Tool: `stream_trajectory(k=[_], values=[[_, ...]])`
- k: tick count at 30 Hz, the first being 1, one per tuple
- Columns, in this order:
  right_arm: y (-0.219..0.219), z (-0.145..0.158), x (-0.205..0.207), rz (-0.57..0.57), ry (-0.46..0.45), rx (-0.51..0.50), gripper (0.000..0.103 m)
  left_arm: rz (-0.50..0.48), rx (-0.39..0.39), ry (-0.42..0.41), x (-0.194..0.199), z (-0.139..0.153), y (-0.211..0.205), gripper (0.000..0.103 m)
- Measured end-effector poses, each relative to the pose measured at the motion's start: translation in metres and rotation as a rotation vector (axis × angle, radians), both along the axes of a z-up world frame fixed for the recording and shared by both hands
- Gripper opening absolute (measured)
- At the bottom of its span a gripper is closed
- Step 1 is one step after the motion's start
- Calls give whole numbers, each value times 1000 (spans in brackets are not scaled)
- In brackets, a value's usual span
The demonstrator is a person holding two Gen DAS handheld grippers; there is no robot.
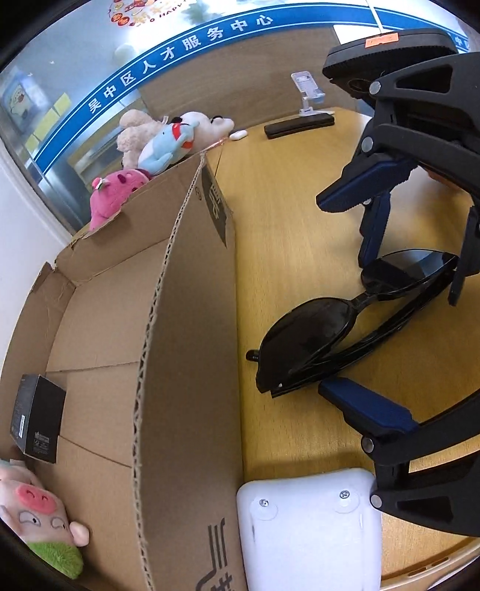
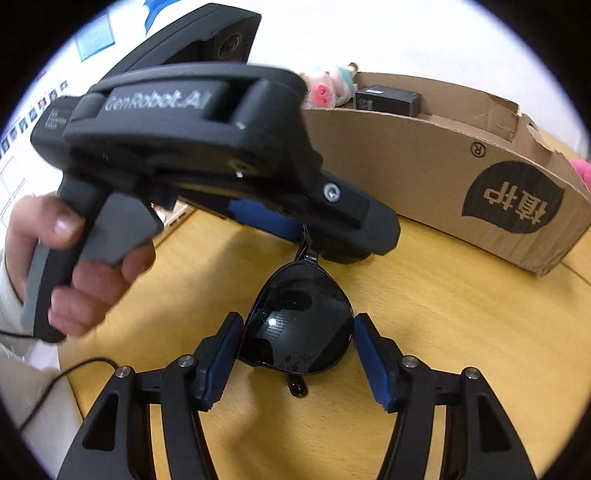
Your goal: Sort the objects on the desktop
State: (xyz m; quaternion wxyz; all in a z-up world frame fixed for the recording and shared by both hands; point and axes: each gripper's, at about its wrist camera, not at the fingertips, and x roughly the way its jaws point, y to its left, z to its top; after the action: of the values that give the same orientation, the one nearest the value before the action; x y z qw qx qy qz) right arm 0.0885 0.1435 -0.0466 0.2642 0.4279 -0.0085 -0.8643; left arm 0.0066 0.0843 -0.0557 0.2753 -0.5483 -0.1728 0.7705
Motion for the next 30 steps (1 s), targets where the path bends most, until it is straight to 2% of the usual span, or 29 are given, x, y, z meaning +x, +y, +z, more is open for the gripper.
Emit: stream_trajectory(k=[1, 2, 4, 9, 12, 18, 24, 30], values=[[1, 0, 2, -6, 3, -8, 61, 3, -3, 0, 0, -1, -1, 81], [3, 0, 3, -12, 7, -17, 61, 9, -3, -5, 1, -2, -3, 71], [7, 1, 4, -28, 6, -41, 61, 22, 8, -22, 1, -3, -9, 58], [15, 8, 13, -45, 34, -72, 61, -1, 36, -36, 7, -2, -10, 42], [14, 15, 18, -40, 55, -81, 61, -12, 45, -8, 12, 7, -3, 41], [12, 37, 21, -55, 104, -82, 61, -24, 63, 75, 16, 44, 0, 34], [18, 74, 17, -85, 201, -89, 59, -70, 49, 187, 8, 92, 9, 34], [27, 117, -1, -119, 299, -65, 59, -127, 59, 298, -20, 147, 21, 31]])
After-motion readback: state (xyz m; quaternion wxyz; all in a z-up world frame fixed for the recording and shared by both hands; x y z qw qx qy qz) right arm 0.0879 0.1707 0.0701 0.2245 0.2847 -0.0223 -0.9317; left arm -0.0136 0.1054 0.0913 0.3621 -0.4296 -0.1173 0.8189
